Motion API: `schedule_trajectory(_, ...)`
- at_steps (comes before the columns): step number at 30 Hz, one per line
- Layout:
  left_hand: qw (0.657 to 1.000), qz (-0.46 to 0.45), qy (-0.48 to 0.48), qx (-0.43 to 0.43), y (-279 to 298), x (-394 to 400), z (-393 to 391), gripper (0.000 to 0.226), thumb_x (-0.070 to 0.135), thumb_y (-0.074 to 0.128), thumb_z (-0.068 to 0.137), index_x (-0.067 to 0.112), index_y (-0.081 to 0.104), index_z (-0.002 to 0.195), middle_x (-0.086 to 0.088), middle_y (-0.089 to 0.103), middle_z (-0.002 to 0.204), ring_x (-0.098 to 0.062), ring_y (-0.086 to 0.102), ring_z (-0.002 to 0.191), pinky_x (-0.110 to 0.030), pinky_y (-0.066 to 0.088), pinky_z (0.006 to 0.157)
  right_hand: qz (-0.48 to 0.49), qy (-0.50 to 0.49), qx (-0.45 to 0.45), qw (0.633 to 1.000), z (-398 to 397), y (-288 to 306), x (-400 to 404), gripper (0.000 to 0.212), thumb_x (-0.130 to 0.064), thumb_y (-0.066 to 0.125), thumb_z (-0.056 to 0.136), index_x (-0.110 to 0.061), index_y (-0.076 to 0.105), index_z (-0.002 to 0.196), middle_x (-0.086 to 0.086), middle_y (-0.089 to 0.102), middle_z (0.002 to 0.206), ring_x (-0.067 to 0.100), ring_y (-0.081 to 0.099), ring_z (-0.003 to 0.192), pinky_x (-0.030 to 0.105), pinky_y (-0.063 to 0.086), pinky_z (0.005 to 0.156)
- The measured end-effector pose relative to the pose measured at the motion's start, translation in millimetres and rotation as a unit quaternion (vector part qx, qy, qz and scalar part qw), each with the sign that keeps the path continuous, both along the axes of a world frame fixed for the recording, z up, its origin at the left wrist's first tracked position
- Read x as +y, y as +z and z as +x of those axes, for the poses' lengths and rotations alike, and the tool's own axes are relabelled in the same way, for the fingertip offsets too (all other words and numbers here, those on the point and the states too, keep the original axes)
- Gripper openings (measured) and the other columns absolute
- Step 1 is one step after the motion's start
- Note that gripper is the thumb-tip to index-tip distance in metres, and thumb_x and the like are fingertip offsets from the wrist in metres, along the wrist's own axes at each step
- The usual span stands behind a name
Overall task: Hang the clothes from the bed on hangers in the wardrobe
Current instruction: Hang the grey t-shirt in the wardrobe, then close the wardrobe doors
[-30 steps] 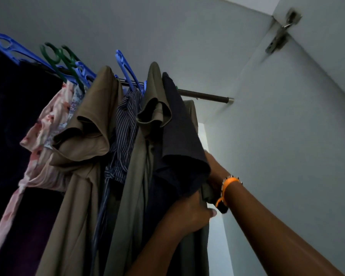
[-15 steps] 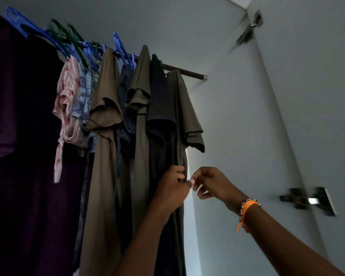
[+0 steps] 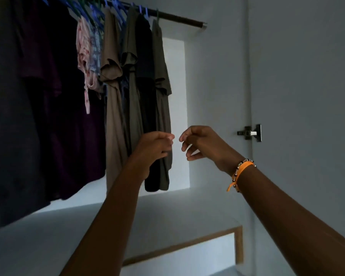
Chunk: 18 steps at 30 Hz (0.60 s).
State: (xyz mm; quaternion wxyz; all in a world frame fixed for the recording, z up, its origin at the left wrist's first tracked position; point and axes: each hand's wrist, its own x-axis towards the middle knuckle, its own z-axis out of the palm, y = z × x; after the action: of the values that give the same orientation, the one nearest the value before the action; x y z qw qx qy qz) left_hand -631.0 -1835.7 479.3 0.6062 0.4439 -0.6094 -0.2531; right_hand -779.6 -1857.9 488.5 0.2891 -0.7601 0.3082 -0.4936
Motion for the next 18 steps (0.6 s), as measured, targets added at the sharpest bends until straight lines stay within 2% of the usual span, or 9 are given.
schedule_trajectory(4, 0.998, 0.042, 0.026, 0.039, -43.6, 65.3, -16.8, 0.015, 0.012, 0.052, 0.095, 0.018, 0.063, 0.087, -0.006, 0.063, 0.095, -0.014, 0.060, 0.087, -0.026, 0.050, 0.082, 0.038, 0.050, 0.005, 0.998, -12.6, -34.2, 48.9, 0.017, -0.006, 0.044, 0.096, -0.003, 0.060, 0.093, 0.011, 0.062, 0.075, 0.018, 0.058, 0.061, 0.028, 0.056, 0.062)
schedule_trajectory(7, 0.995, 0.067, 0.043, 0.057, -73.8, 118.7, -19.4, 0.012, 0.014, 0.054, 0.095, 0.015, 0.065, 0.094, -0.005, 0.064, 0.100, -0.017, 0.061, 0.096, -0.029, 0.050, 0.088, 0.062, 0.093, 0.009, 0.994, -17.7, -60.4, 84.6, 0.020, -0.008, 0.044, 0.097, -0.007, 0.062, 0.089, 0.013, 0.064, 0.079, 0.022, 0.061, 0.068, 0.032, 0.057, 0.069)
schedule_trajectory(9, 0.992, 0.085, 0.060, 0.068, -88.6, 152.5, -15.2, 0.012, 0.015, 0.054, 0.094, 0.014, 0.066, 0.098, -0.005, 0.064, 0.104, -0.018, 0.062, 0.099, -0.030, 0.051, 0.090, 0.082, 0.124, 0.002, 0.989, -17.5, -72.5, 110.1, 0.020, -0.009, 0.045, 0.097, -0.010, 0.063, 0.088, 0.011, 0.065, 0.080, 0.020, 0.062, 0.068, 0.031, 0.057, 0.070)
schedule_trajectory(11, 0.987, 0.103, 0.086, 0.088, -102.3, 184.6, -6.6, 0.012, 0.015, 0.056, 0.094, 0.016, 0.067, 0.093, -0.003, 0.066, 0.101, -0.017, 0.064, 0.096, -0.027, 0.052, 0.086, 0.095, 0.150, 0.001, 0.984, -13.7, -82.9, 135.7, 0.020, -0.011, 0.045, 0.098, -0.010, 0.062, 0.089, 0.009, 0.064, 0.080, 0.017, 0.062, 0.068, 0.029, 0.057, 0.070)
schedule_trajectory(13, 0.981, 0.107, 0.114, 0.114, -115.6, 216.2, 4.7, 0.013, 0.015, 0.057, 0.093, 0.017, 0.069, 0.091, -0.002, 0.067, 0.096, -0.017, 0.065, 0.093, -0.026, 0.054, 0.083, 0.113, 0.176, -0.003, 0.978, -5.5, -93.0, 160.4, 0.019, -0.013, 0.045, 0.098, -0.010, 0.061, 0.089, 0.009, 0.064, 0.082, 0.018, 0.062, 0.069, 0.028, 0.057, 0.070)
schedule_trajectory(18, 0.965, 0.099, 0.181, 0.159, -149.6, 297.3, 36.5, 0.015, 0.013, 0.055, 0.093, 0.016, 0.069, 0.092, -0.004, 0.067, 0.095, -0.017, 0.064, 0.091, -0.029, 0.053, 0.088, 0.149, 0.242, 0.001, 0.959, 31.5, -125.5, 222.5, 0.018, -0.011, 0.046, 0.097, -0.010, 0.062, 0.089, 0.007, 0.064, 0.079, 0.014, 0.061, 0.066, 0.027, 0.057, 0.068)
